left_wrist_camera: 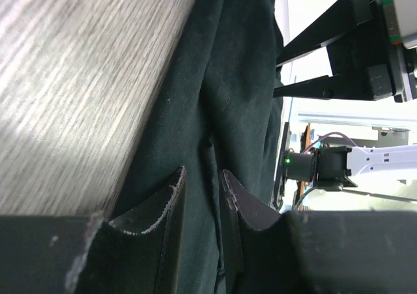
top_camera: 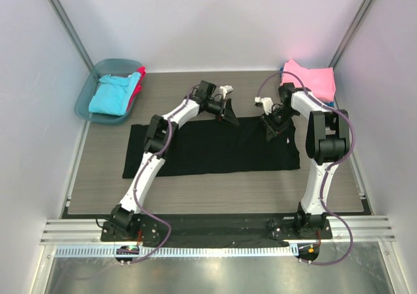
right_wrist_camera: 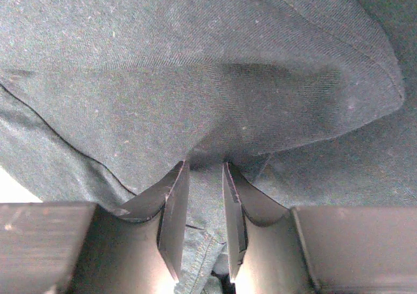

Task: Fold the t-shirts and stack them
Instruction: Fold the tshirt

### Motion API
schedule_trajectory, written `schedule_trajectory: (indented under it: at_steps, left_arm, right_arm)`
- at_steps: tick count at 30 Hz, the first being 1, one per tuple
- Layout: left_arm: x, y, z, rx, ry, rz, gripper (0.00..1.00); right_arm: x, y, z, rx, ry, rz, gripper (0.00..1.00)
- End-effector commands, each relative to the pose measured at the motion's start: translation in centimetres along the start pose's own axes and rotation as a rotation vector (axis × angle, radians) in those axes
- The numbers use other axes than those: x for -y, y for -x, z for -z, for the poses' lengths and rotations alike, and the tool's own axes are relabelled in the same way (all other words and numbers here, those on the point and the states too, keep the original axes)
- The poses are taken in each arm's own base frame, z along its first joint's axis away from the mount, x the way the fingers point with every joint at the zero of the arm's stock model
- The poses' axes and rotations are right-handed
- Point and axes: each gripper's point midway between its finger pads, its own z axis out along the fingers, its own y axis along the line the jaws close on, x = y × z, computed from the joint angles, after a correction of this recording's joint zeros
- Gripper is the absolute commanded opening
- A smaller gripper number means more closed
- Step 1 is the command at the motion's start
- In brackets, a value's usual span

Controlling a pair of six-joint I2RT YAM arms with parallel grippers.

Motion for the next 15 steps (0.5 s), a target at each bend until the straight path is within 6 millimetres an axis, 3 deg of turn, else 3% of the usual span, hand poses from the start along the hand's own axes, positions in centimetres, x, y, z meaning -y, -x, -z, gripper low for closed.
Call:
schedule_trajectory:
  at_steps: [1, 15]
  left_arm:
    - [0.94, -0.94, -0.39, -0.037, -0.032, 0.0, 0.28]
    - [1.75, -1.22, -1.0, -0.052, -0.045, -0.022, 0.27]
  right_arm:
    - [0.59, 0.87, -0.27, 0.028, -0.005, 0.006, 0.33]
    - [0.26, -0.06, -0.47, 0.015, -0.005, 0.0, 0.33]
